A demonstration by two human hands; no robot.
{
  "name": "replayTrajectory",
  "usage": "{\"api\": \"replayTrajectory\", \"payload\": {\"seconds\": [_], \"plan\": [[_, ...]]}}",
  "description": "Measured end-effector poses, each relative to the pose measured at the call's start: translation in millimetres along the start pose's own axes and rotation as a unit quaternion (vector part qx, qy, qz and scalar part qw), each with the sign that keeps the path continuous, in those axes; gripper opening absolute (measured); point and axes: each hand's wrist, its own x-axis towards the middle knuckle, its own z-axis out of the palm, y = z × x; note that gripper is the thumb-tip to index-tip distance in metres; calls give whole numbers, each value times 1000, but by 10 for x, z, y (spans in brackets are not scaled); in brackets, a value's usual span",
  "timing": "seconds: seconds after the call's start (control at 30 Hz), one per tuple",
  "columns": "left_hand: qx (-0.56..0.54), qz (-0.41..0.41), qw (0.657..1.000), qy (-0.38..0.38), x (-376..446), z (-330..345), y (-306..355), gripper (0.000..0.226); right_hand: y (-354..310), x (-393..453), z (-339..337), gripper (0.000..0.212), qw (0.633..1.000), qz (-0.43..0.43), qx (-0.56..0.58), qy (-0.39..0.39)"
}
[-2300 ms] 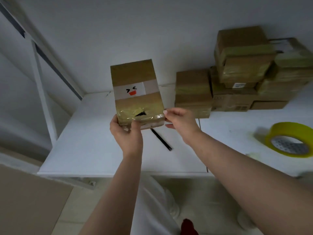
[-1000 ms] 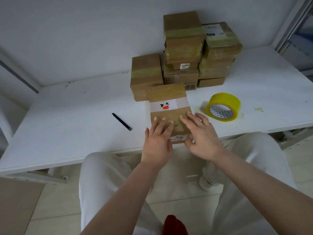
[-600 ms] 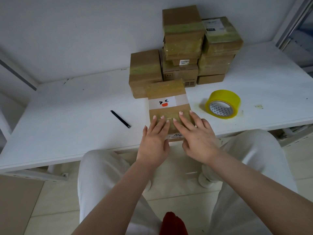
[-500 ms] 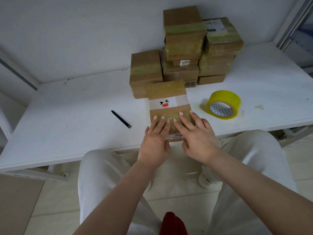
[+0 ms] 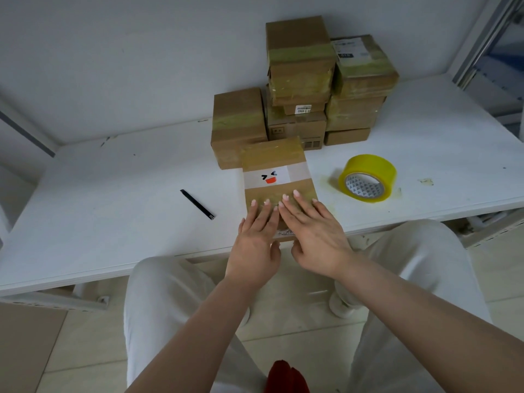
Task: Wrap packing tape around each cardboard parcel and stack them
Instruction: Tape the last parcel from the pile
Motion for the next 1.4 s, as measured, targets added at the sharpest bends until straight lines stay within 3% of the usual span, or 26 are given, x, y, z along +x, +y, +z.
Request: {"api": "replayTrajectory", "payload": {"seconds": [0.1, 0.17, 0.27, 0.43, 0.6, 0.73, 0.87, 1.0, 1.23, 1.4], "plan": [[18, 16, 1000, 18, 23, -23, -10, 60, 33, 28, -36, 68, 999, -8, 24, 32], [26, 19, 998, 45, 103, -84, 6, 52, 118, 103, -120, 59, 993, 4, 65, 99], [22, 16, 997, 72, 246, -178, 26, 47, 450, 318, -283, 43, 982, 90, 84, 146], [-5, 6, 997, 78, 464, -248, 24, 46, 1143, 815, -499, 40, 965, 242, 9, 97], [-27, -2, 996, 83, 600, -249, 24, 46, 1485, 1097, -465, 53, 949, 305, -44, -59], [-42, 22, 997, 64, 564, -173, -59, 41, 1538, 1086, -411, 49, 929, 350, -43, -116], [-41, 13, 997, 60, 498, -115, -80, 36, 1558, 1065, -517, 28, 921, 341, 4, -187], [-57, 23, 996, 61, 471, -125, -21, 37, 1494, 966, -448, 28, 912, 311, 74, -257], [-72, 20, 995, 71, 374, -191, 21, 38, 1346, 750, -209, 27, 922, 312, 95, -208], [-72, 1, 997, 39, 351, -303, 83, 41, 1313, 593, -203, 43, 943, 287, 52, -161]]}}
